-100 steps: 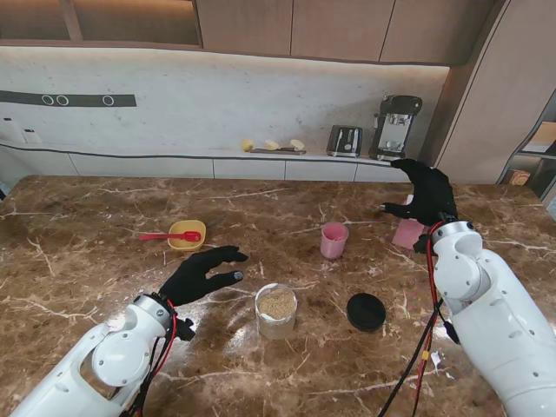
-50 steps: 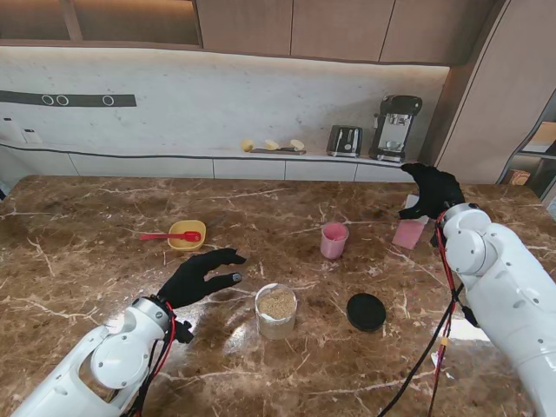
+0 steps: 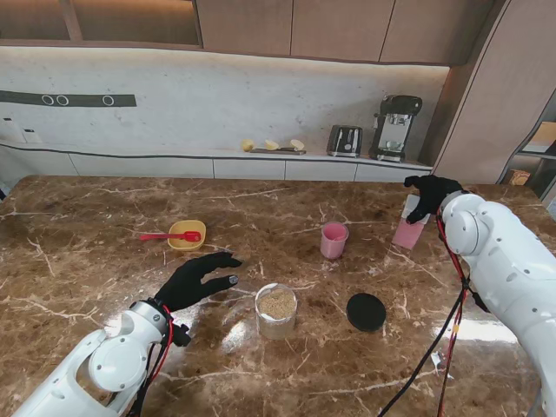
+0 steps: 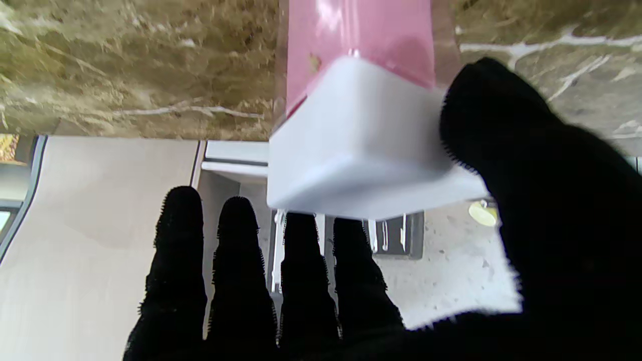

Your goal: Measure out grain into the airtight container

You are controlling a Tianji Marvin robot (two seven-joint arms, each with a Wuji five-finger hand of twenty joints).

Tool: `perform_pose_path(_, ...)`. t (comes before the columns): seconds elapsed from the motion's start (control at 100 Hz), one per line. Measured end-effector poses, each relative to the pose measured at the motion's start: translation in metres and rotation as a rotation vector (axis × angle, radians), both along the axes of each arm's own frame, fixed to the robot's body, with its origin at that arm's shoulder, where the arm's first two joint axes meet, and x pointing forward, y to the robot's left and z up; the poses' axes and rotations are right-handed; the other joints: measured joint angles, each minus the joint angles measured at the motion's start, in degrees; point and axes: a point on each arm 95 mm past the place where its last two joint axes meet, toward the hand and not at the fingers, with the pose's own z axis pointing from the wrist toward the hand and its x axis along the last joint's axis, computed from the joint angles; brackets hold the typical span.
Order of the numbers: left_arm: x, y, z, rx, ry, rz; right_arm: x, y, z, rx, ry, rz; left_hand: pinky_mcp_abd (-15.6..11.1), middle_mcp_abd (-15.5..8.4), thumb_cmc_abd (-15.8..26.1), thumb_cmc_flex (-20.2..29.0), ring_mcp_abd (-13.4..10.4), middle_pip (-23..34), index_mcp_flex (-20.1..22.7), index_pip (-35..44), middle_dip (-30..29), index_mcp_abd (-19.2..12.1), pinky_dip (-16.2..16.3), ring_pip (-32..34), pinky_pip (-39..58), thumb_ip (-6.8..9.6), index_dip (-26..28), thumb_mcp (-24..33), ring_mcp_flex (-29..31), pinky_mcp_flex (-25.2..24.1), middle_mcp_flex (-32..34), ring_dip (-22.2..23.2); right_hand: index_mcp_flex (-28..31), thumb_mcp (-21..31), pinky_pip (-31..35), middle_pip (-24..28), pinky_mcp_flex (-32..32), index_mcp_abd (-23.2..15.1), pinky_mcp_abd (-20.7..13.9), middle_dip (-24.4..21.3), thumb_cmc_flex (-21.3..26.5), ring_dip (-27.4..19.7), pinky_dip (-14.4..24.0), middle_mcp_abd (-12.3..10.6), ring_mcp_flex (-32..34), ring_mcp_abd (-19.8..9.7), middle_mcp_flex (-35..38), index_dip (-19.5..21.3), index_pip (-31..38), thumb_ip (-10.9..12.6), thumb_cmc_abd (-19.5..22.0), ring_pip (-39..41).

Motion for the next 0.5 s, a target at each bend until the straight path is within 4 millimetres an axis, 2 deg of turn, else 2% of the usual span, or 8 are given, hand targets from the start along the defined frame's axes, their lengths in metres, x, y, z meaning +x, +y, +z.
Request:
perform_pose_path(0.14, -0.001, 0.001, -0.001, -0.001, 0.006, 0.004, 0.000, 0.000, -0.005, 0.015, 0.082, -0.035, 0.0, 0.0, 0.0, 0.0, 0.0, 0.0, 0.0, 0.0, 0.0, 0.0, 0.0, 0.0, 0.0, 0.00, 0.0, 0.0, 0.0, 0.0, 0.0, 0.0, 3.4, 0.0, 7.4, 1.3, 5.7, -2.7, 0.3, 2.0, 0.7, 3.9, -2.7, -0.2, 5.9, -0.1, 2.9, 3.0, 4.1, 0.0, 0.0, 3.5)
perform_pose_path(0.23, -0.001, 0.001, -0.001, -0.001, 0.007, 0.004, 0.001, 0.000, -0.009, 0.016, 0.087, -0.039, 0.0, 0.0, 0.0, 0.0, 0.0, 0.0, 0.0, 0.0, 0.0, 0.0, 0.0, 0.0, 0.0, 0.00, 0.0, 0.0, 0.0, 0.0, 0.0, 0.0, 5.8, -0.2, 12.0, 2.8, 9.6, -5.0, 0.4, 3.4, 0.7, 6.8, -4.3, -1.2, 10.1, -2.1, 6.2, 5.1, 6.3, 0.0, 0.2, 7.1)
perform_pose_path(0.4, -0.001, 0.001, -0.002, 0.000, 0.012, 0.001, 0.000, -0.001, -0.016, 0.041, 0.105, -0.040, 0.0, 0.0, 0.0, 0.0, 0.0, 0.0, 0.0, 0.0, 0.0, 0.0, 0.0, 0.0, 0.0, 0.00, 0.0, 0.0, 0.0, 0.0, 0.0, 0.0, 14.2, -0.7, 24.2, 9.3, 19.8, -7.1, -2.2, 7.1, 3.0, 14.1, -8.1, -2.9, 22.9, -5.0, 20.0, 8.2, 12.2, -0.1, 0.0, 17.5)
perform_pose_path(0.5, -0.001, 0.001, -0.002, -0.001, 0.014, 0.001, 0.001, -0.002, -0.018, 0.059, 0.060, -0.036, 0.1, 0.0, 0.0, 0.0, 0.0, 0.0, 0.0, 0.0, 0.0, 0.0, 0.0, 0.0, 0.0, 0.00, 0.0, 0.0, 0.0, 0.0, 0.0, 0.0, 19.1, -2.7, 30.1, 9.4, 25.5, -7.0, -3.5, 8.2, 3.6, 16.6, -10.1, -2.7, 28.0, -5.4, 24.9, 8.8, 13.8, -0.3, -2.1, 24.2)
